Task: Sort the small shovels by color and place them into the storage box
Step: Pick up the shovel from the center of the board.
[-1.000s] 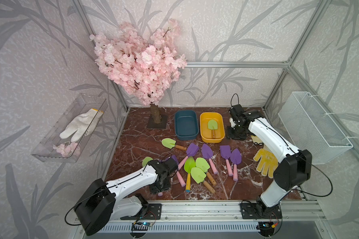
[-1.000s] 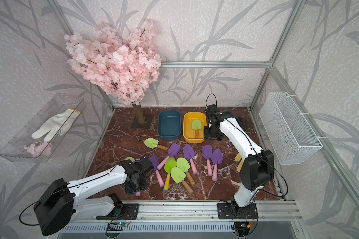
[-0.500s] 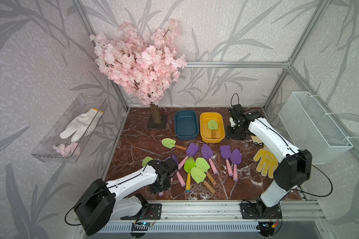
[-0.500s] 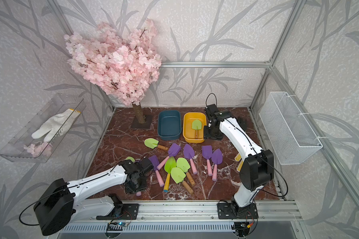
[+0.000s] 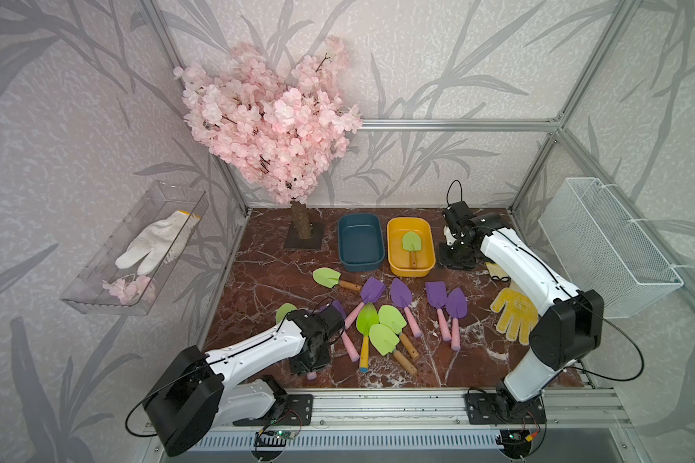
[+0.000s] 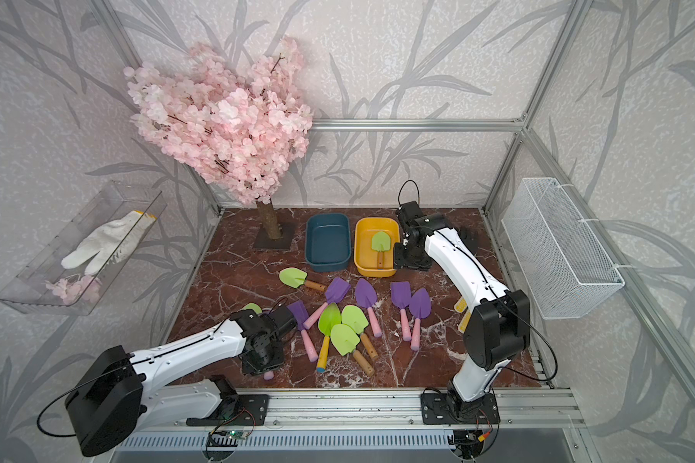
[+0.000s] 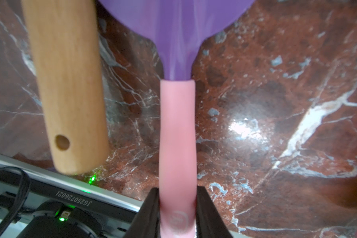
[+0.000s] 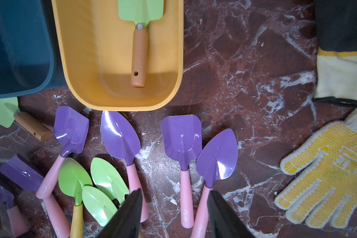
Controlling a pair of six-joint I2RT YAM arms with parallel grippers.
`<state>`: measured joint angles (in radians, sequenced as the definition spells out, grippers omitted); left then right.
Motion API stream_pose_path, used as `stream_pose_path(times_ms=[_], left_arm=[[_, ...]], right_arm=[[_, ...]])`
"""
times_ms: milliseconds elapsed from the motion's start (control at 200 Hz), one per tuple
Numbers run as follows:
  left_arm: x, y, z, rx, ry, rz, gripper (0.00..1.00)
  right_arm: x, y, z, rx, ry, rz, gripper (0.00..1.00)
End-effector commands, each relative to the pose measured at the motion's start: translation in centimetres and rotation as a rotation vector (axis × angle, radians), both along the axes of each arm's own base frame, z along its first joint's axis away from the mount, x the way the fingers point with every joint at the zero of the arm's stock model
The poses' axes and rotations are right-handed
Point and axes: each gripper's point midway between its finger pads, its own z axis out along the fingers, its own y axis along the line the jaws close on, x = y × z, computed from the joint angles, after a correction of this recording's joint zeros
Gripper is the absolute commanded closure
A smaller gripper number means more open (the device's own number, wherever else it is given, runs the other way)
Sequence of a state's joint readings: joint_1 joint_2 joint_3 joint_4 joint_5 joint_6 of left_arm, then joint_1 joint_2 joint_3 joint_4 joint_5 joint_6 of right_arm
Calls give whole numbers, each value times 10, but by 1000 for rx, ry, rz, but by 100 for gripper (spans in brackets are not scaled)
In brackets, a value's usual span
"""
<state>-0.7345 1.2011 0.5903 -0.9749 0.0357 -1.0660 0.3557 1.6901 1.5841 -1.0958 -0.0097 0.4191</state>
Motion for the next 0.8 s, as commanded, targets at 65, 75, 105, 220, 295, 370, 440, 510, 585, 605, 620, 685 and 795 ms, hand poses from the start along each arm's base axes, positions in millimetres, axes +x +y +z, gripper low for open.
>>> stream_pose_path(times_ms=[65, 75, 105, 220, 295, 370, 440, 510, 585, 605, 620, 685, 795], left_arm=[[9, -1, 7, 9, -30, -20, 72], [10, -1, 7, 9, -31, -21, 72], [10, -1, 8, 10, -35, -25, 72], [15, -3, 11, 7, -53, -38, 73], [18, -5, 14, 5, -65, -54, 74], [23, -6, 19, 8, -80, -67, 75], [25, -5, 24, 19, -88, -78, 75], [29, -4, 31, 33, -98, -86, 76], [31, -2, 39, 44, -113, -93, 77], [33, -3, 41, 43, -120, -94, 77], [33, -3, 43, 42, -126, -95, 77], [37, -3, 54, 46, -144, -105, 77], [46, -6, 77, 46, -177, -137, 77]], right_arm=[[-3, 2, -4, 5, 13, -1, 45], [-3, 2, -4, 6, 12, 0, 45], [-2, 2, -4, 5, 11, 0, 45], [-2, 2, -4, 4, 11, 0, 45], [-2, 2, -3, 5, 9, 0, 45], [-2, 2, -2, 6, 7, -1, 45], [-1, 2, -2, 6, 5, 0, 45], [-1, 3, -1, 8, 4, 0, 44], [-1, 3, 0, 10, 1, -1, 45], [-1, 3, 0, 11, 0, -1, 45], [-1, 4, 0, 11, 1, 0, 44], [0, 4, 2, 13, -5, 2, 45], [1, 4, 6, 14, -12, 1, 45]])
